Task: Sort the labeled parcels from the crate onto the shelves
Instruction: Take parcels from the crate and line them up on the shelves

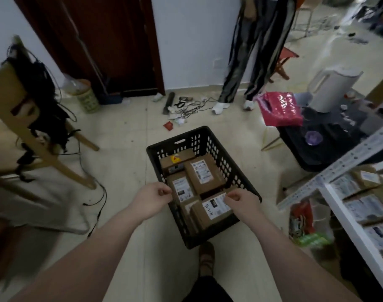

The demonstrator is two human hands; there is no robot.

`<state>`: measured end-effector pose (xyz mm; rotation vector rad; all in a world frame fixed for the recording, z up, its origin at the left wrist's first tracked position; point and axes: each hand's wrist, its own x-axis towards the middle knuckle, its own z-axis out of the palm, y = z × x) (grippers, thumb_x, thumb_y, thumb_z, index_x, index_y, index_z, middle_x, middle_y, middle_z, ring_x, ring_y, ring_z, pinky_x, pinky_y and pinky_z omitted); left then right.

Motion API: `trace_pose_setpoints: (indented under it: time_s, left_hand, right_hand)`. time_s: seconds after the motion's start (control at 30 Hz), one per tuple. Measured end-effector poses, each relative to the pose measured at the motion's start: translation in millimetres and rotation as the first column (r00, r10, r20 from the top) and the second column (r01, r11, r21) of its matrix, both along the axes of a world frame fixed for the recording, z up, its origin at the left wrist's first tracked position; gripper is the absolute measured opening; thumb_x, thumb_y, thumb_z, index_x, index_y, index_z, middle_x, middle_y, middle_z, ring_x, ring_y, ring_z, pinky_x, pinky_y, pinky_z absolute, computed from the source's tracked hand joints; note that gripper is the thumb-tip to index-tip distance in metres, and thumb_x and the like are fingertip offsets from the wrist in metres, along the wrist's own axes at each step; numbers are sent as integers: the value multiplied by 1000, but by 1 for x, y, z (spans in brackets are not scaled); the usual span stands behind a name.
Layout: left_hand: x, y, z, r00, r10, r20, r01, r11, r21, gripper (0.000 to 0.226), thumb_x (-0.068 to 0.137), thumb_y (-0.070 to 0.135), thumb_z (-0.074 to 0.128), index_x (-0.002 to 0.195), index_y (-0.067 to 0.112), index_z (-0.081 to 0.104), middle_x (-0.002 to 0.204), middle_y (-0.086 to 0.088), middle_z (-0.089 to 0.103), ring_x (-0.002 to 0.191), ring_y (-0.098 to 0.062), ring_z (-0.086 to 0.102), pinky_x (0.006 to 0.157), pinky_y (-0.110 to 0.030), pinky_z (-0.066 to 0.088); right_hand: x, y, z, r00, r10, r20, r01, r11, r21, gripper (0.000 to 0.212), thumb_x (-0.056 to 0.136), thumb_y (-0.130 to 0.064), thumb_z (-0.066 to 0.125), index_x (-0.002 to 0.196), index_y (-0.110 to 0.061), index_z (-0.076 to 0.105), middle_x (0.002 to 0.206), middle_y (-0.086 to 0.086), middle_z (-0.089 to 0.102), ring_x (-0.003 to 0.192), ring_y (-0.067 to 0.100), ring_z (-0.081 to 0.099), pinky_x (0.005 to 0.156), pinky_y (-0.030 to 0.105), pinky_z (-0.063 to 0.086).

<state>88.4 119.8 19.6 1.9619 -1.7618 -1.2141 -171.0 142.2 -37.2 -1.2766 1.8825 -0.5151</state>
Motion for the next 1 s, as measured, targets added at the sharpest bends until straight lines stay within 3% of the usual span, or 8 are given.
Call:
trace_pose_setpoints:
  time_s: [0.17, 0.3, 0.47, 0.67, 0.8, 0.9, 1.0]
  left_hand:
    - [-17, -47, -45, 998, 43, 53, -55, 972, 230, 16, 89, 24, 60, 104, 20, 62, 93, -1, 60, 87, -19, 59, 63, -25, 42]
    - [-41, -77, -93, 995, 63, 72, -82, 947, 310, 14, 88, 26, 60, 102, 22, 62, 92, 4, 60, 82, -13, 57, 61, -21, 41]
    - [-66, -92, -154, 994, 112, 16, -107, 886, 451, 32, 87, 32, 61, 117, 20, 61, 110, 2, 63, 90, -11, 58, 65, -20, 41]
    - [-82, -92, -218, 997, 70, 28, -74, 814, 576, 41, 86, 35, 62, 122, 19, 55, 91, 9, 57, 72, -4, 54, 49, -14, 38]
    - [-94, -100, -249, 990, 142, 9, -110, 722, 683, 68, 84, 38, 66, 142, 16, 37, 117, 1, 48, 83, -7, 49, 57, -13, 37]
    - [-101, -109, -266, 982, 191, -13, -113, 638, 762, 73, 84, 35, 68, 145, 14, 33, 139, -6, 44, 101, -18, 50, 71, -25, 47]
    - [-102, -113, -275, 987, 154, -38, -59, 575, 816, 73, 83, 34, 70, 144, 18, 34, 139, -4, 43, 101, -17, 46, 70, -28, 45]
  right_hand:
    - [-23, -47, -50, 997, 77, -7, -74, 970, 230, 27, 90, -31, 63, 114, -17, 64, 104, -1, 63, 84, 7, 53, 58, 15, 36]
    - [-50, -78, -83, 985, 161, -62, -128, 922, 365, 37, 93, -32, 61, 123, -12, 61, 119, 5, 63, 94, 12, 50, 73, 22, 39]
    - [-79, -103, -113, 976, 177, -128, -102, 888, 448, 31, 91, -27, 60, 114, -7, 65, 110, 8, 66, 86, 15, 54, 66, 24, 39]
    - [-87, -101, -154, 982, 149, -117, -61, 835, 546, 27, 91, -27, 59, 114, -14, 64, 106, 1, 63, 88, 12, 52, 72, 24, 40]
    - [-86, -93, -173, 989, 90, -117, -2, 800, 600, 27, 90, -29, 60, 112, -14, 64, 101, 1, 61, 86, 14, 54, 69, 25, 41]
    - [-83, -85, -182, 988, 80, -134, 14, 810, 586, 24, 91, -27, 60, 110, -13, 66, 92, -2, 58, 82, 13, 53, 62, 24, 40]
    - [-80, -83, -186, 979, 96, -179, 22, 825, 565, 19, 91, -27, 58, 106, -18, 66, 90, -3, 59, 76, 11, 49, 52, 16, 30]
